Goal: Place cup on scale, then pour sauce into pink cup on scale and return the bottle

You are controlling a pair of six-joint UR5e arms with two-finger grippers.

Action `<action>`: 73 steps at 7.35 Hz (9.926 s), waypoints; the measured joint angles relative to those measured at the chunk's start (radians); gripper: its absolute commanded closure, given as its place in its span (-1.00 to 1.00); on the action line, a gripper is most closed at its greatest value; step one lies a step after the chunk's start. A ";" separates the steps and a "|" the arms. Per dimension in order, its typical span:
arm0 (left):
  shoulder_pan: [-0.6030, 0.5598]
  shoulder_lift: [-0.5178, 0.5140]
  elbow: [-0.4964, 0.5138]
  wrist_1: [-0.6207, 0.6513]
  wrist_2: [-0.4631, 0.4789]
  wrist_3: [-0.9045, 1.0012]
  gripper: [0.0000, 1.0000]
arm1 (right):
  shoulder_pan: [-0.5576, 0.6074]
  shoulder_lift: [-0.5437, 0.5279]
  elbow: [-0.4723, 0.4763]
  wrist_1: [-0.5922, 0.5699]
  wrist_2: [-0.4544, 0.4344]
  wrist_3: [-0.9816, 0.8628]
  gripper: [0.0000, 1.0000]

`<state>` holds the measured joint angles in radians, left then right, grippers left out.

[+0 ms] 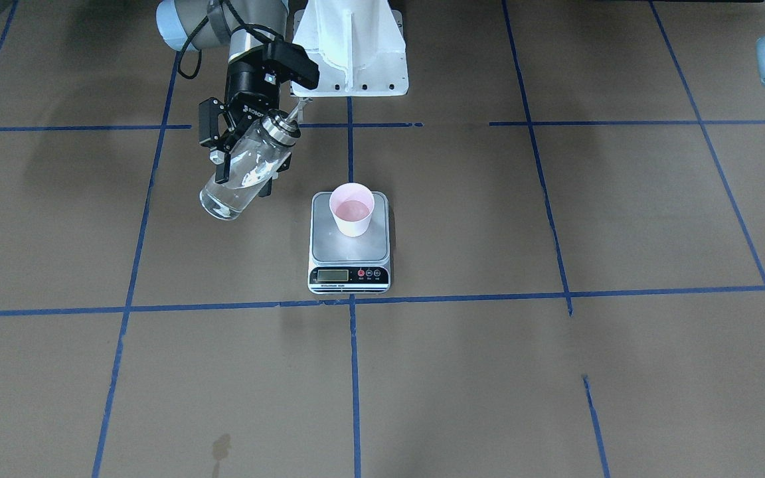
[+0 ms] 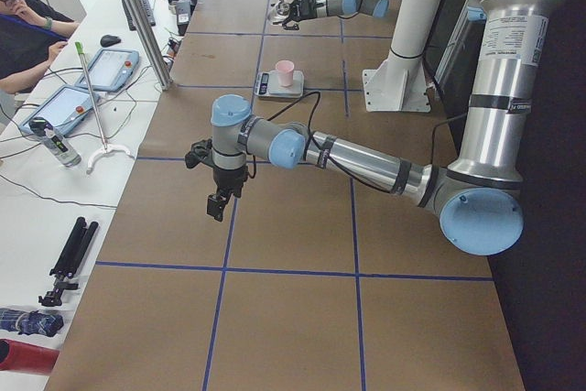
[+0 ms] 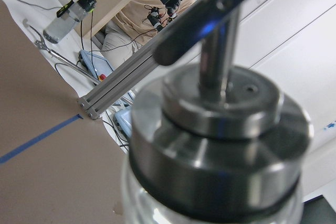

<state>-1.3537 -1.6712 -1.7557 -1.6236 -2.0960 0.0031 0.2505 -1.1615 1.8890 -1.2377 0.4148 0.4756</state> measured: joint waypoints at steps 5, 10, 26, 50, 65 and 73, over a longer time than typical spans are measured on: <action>-0.004 -0.008 -0.005 0.004 0.001 -0.003 -1.00 | 0.051 -0.132 0.018 0.134 0.221 0.541 1.00; -0.004 -0.018 -0.007 0.004 0.002 -0.005 -1.00 | 0.130 -0.343 -0.023 0.384 0.378 0.638 1.00; -0.004 -0.021 -0.013 0.005 0.002 -0.005 -1.00 | 0.180 -0.431 -0.087 0.380 0.608 0.654 0.13; -0.004 -0.025 -0.023 0.009 0.002 -0.005 -1.00 | 0.035 -0.766 0.285 0.375 0.570 0.658 -1.00; -0.009 -0.011 -0.021 0.011 -0.004 0.002 -1.00 | 0.923 -0.573 0.075 0.067 1.519 0.012 -1.00; -0.129 -0.001 0.212 0.003 -0.167 0.185 -1.00 | 1.275 -0.569 -0.157 0.053 2.028 0.005 -1.00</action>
<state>-1.4823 -1.6723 -1.5441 -1.6208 -2.2632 0.1884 1.5258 -1.7306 1.7318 -1.1847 2.4424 0.4804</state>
